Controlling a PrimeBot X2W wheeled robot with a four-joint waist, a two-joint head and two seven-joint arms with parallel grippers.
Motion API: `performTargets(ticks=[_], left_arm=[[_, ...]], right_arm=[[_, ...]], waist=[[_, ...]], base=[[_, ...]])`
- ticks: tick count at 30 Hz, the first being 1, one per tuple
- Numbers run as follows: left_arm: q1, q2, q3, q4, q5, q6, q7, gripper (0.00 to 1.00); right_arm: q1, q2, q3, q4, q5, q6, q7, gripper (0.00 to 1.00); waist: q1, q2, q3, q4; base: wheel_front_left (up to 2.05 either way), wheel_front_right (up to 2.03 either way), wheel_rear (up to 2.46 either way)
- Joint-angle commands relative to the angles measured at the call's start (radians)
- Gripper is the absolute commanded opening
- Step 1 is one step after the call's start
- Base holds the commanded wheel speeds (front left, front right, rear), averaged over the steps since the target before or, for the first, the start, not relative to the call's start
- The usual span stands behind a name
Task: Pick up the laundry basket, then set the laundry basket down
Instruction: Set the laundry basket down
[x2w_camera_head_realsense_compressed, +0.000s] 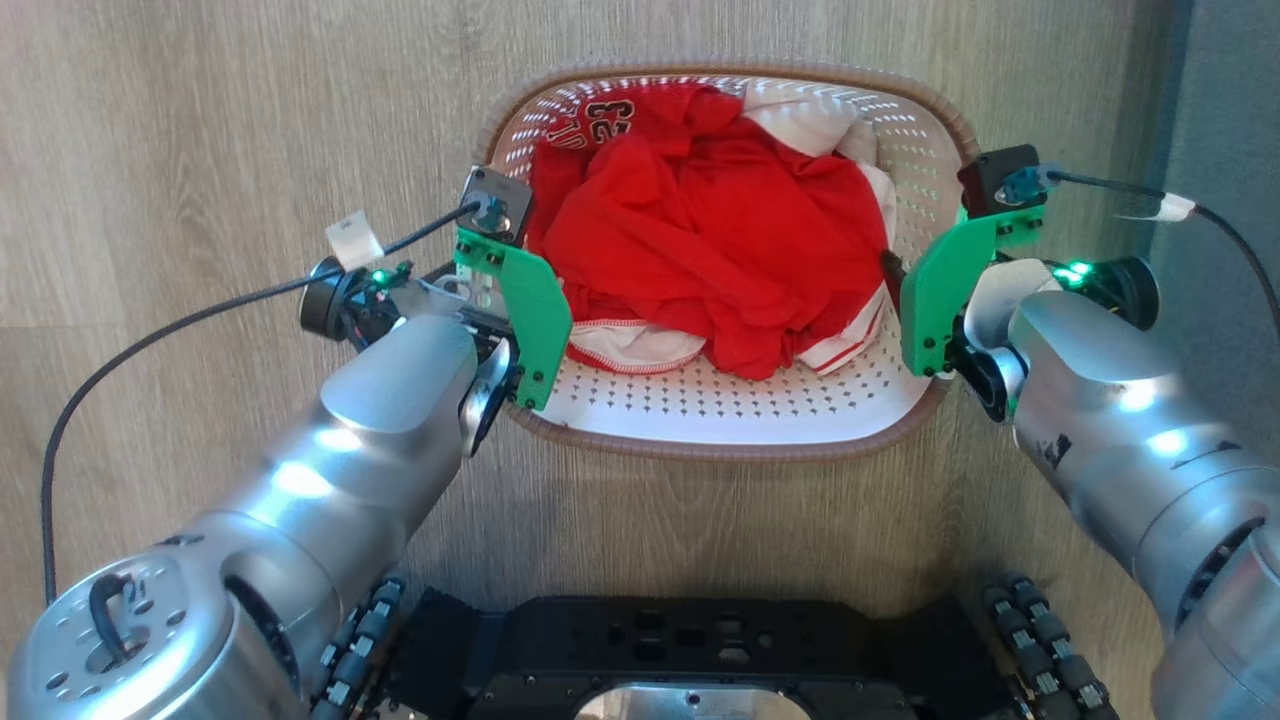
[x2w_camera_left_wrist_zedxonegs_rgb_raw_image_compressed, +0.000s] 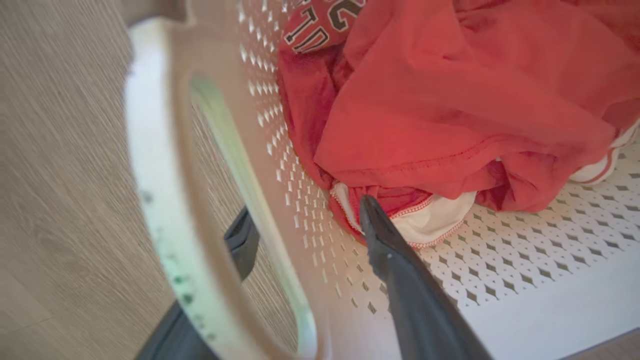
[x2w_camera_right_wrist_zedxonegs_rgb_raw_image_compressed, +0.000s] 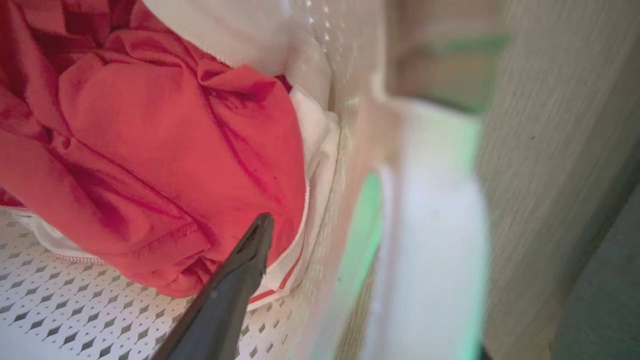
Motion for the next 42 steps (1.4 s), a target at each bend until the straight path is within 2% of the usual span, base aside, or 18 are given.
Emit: performTargets(ticks=[1, 14, 19, 23, 28, 29, 34, 35, 36, 40, 42], left_arm=[[0.007, 0.011, 0.005, -0.007, 0.004, 0.006, 0.001, 1.0], [0.051, 0.011, 0.005, 0.003, -0.011, 0.021, 0.034, 1.0], [0.094, 0.011, 0.005, 0.01, -0.032, 0.021, 0.038, 1.0], [0.15, 0.011, 0.006, 0.032, -0.055, 0.013, 0.015, 1.0], [0.22, 0.011, 0.005, 0.065, -0.055, -0.01, -0.062, 1.0], [0.22, 0.011, 0.005, 0.065, -0.055, -0.01, -0.062, 1.0], [0.27, 0.011, 0.007, 0.098, -0.056, -0.013, -0.199, 1.0], [0.281, 0.011, 0.017, 0.099, -0.061, -0.012, -0.26, 1.0], [0.281, 0.011, 0.017, 0.099, -0.061, -0.012, -0.26, 1.0], [0.279, 0.011, 0.058, 0.086, -0.059, 0.004, -0.317, 1.0], [0.252, 0.021, 0.121, 0.023, -0.022, 0.036, -0.32, 1.0]], right_arm=[[0.056, 0.003, 0.008, 0.002, -0.007, 0.007, -0.01, 1.0], [0.085, 0.004, 0.006, 0.005, -0.008, 0.007, 0.013, 1.0], [0.124, -0.002, -0.001, 0.005, -0.006, 0.007, 0.048, 1.0], [0.175, 0.005, -0.017, 0.005, 0.005, 0.007, 0.056, 1.0], [0.237, 0.028, -0.039, 0.005, 0.019, 0.007, 0.005, 1.0], [0.237, 0.028, -0.039, 0.005, 0.019, 0.007, 0.005, 1.0], [0.283, 0.047, -0.086, -0.012, 0.062, 0.007, -0.127, 1.0], [0.294, 0.048, -0.106, -0.026, 0.075, 0.007, -0.171, 1.0], [0.294, 0.048, -0.106, -0.026, 0.075, 0.007, -0.171, 1.0], [0.299, 0.037, -0.153, -0.066, 0.083, 0.007, -0.212, 1.0], [0.272, 0.006, -0.219, -0.115, 0.049, 0.007, -0.214, 1.0]], waist=[[0.0, 0.0, -0.002, 0.001], [0.0, 0.0, -0.082, 0.007], [0.0, 0.0, -0.17, 0.001], [0.0, 0.0, -0.29, -0.013], [0.0, 0.0, -0.455, -0.037], [0.0, 0.0, -0.455, -0.037], [0.0, 0.0, -0.607, -0.053], [0.0, 0.0, -0.656, -0.055], [0.0, 0.0, -0.656, -0.055], [0.0, 0.0, -0.74, -0.054], [0.0, 0.0, -0.773, -0.052]], base=[[0.0, 0.0, 0.0], [0.0, 0.0, 0.0], [0.0, 0.0, 0.0], [0.0, 0.0, 0.0], [0.0, 0.0, 0.0], [0.0, 0.0, 0.0], [0.0, 0.0, 0.0], [0.0, 0.0, 0.0], [0.0, 0.0, 0.0], [0.0, 0.0, 0.0], [0.0, 0.0, 0.0]])
